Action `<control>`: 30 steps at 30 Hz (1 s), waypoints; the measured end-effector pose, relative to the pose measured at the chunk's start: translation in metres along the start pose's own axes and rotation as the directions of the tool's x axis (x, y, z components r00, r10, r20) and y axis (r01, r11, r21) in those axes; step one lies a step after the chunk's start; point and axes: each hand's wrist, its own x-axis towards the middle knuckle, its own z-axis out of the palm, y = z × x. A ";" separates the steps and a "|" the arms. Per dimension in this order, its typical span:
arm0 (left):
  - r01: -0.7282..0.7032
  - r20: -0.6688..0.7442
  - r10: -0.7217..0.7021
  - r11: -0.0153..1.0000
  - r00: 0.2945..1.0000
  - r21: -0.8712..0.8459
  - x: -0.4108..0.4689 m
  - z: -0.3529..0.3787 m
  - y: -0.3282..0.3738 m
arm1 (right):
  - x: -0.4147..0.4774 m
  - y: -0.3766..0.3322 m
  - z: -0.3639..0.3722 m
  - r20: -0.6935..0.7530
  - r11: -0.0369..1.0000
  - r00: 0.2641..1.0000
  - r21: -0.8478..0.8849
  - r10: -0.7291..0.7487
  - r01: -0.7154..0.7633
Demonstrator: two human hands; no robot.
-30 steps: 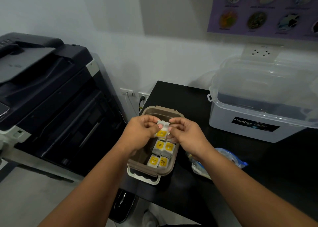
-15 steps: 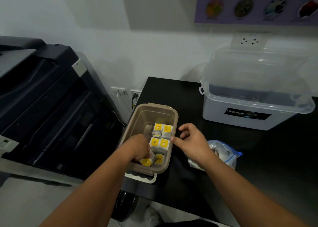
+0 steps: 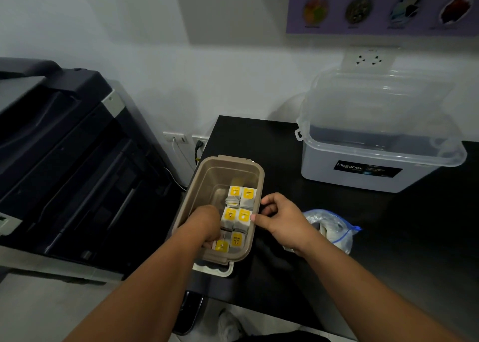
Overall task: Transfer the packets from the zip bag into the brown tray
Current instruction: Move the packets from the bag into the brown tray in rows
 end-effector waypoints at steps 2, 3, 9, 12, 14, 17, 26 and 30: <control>0.007 -0.028 -0.006 1.000 1.000 0.020 0.001 0.003 0.001 | 0.000 0.001 -0.001 0.010 1.000 1.000 -0.006 0.009 -0.009; 0.003 -0.056 -0.002 1.000 0.998 0.012 0.004 0.005 0.000 | -0.001 0.001 -0.001 0.012 1.000 1.000 -0.008 0.012 -0.012; -0.014 -0.114 0.019 0.999 0.993 0.049 0.000 -0.001 -0.001 | 0.000 0.006 -0.007 0.012 1.000 1.000 -0.014 0.026 -0.026; -0.015 -0.230 0.027 0.998 0.973 0.053 -0.011 -0.016 0.002 | -0.001 0.011 -0.023 -0.011 1.000 1.000 -0.020 0.013 -0.013; -0.072 -0.337 0.078 0.997 0.938 0.029 -0.025 -0.030 0.009 | -0.001 0.014 -0.037 -0.041 0.999 0.999 -0.053 0.003 -0.005; -0.301 -0.504 0.159 0.929 0.849 -0.214 -0.055 -0.046 0.033 | 0.000 0.021 -0.062 -0.095 0.991 0.995 -0.136 0.003 -0.016; -0.600 -0.497 0.415 0.742 0.762 -0.300 -0.068 -0.006 0.142 | -0.012 0.056 -0.106 -0.093 0.784 0.993 -0.610 0.075 -0.116; -0.565 -0.365 0.485 0.811 0.795 -0.153 -0.041 0.033 0.161 | -0.014 0.070 -0.103 -0.031 0.671 0.993 -0.735 0.112 -0.098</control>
